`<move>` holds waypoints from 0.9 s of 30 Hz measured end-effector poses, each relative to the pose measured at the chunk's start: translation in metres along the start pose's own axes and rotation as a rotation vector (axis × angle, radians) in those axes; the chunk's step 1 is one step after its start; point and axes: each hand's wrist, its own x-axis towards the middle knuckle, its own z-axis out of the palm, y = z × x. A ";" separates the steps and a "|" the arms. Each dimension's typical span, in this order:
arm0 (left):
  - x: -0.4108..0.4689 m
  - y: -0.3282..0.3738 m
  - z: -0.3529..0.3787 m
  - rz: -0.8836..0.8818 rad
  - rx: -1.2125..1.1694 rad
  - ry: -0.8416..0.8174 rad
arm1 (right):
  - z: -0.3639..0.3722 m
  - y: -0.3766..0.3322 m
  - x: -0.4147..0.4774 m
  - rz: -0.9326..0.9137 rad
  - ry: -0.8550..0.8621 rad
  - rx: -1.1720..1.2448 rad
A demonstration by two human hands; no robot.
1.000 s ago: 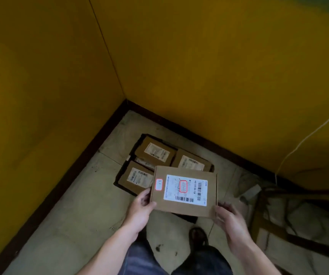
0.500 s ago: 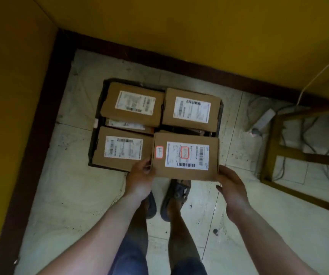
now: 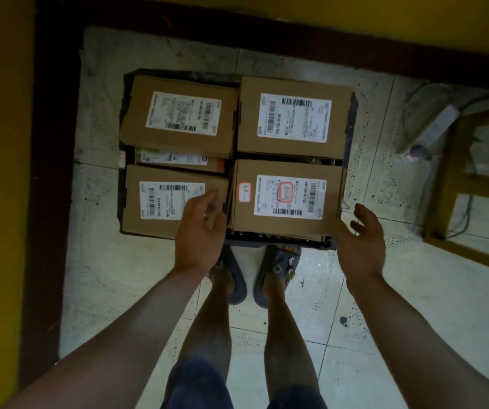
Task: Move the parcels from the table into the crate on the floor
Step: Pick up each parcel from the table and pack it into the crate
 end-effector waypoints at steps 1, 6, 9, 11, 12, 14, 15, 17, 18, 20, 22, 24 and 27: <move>0.006 0.003 -0.006 0.053 0.051 0.055 | 0.001 -0.007 0.000 -0.102 0.010 -0.024; 0.073 0.019 -0.047 0.427 0.420 0.078 | 0.023 -0.051 0.004 -0.576 -0.159 -0.322; 0.122 0.018 -0.066 0.535 0.697 -0.078 | 0.048 -0.078 0.020 -0.758 -0.174 -0.460; 0.148 0.015 -0.076 0.586 0.850 -0.166 | 0.066 -0.093 0.034 -0.851 -0.153 -0.555; 0.157 0.013 -0.079 0.604 0.919 -0.198 | 0.075 -0.098 0.041 -0.885 -0.146 -0.616; 0.167 0.006 -0.082 0.608 0.998 -0.240 | 0.089 -0.101 0.055 -0.914 -0.151 -0.756; 0.167 0.002 -0.082 0.596 1.001 -0.244 | 0.095 -0.100 0.060 -0.901 -0.160 -0.813; 0.164 -0.005 -0.076 0.560 0.958 -0.214 | 0.103 -0.090 0.065 -0.845 -0.181 -0.888; 0.164 -0.008 -0.071 0.543 0.927 -0.182 | 0.106 -0.085 0.065 -0.831 -0.190 -0.916; 0.166 -0.012 -0.059 0.540 0.897 -0.101 | 0.113 -0.075 0.067 -0.842 -0.174 -0.956; 0.171 -0.018 -0.050 0.580 0.899 -0.029 | 0.122 -0.070 0.071 -0.859 -0.128 -0.948; 0.172 -0.026 -0.045 0.637 0.902 0.024 | 0.128 -0.068 0.075 -0.874 -0.079 -0.933; 0.174 -0.030 -0.046 0.692 0.910 0.036 | 0.132 -0.061 0.074 -0.897 -0.028 -0.896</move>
